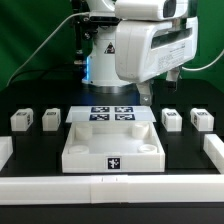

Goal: Assemble one leg

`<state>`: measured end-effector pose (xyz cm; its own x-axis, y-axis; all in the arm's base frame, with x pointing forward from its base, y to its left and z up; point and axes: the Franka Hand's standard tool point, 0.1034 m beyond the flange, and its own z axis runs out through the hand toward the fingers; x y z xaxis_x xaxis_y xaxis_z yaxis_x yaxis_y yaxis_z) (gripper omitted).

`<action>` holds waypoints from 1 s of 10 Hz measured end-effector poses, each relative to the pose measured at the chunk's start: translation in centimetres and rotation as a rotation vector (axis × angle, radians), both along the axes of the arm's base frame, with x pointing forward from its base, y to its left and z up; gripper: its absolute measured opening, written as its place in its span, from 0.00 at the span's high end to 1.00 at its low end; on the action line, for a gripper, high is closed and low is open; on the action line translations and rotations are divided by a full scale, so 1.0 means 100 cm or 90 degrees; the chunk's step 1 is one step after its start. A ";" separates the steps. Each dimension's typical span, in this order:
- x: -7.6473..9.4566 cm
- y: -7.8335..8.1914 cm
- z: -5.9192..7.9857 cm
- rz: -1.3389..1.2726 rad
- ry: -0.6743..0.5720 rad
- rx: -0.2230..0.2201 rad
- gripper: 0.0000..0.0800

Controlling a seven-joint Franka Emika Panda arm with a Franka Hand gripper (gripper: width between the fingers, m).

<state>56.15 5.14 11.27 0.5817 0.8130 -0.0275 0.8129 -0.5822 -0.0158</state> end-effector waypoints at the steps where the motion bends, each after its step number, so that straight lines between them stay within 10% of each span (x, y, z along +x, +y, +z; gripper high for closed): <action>1: 0.000 0.000 0.000 0.000 0.000 0.000 0.19; 10: 0.000 0.000 0.000 0.000 0.000 0.000 0.19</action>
Offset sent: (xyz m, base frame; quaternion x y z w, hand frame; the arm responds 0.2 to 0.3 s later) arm 0.0000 0.0000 0.0000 0.0000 0.0000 0.0000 1.0000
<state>56.14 5.13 11.25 0.5817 0.8129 -0.0277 0.8129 -0.5822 -0.0160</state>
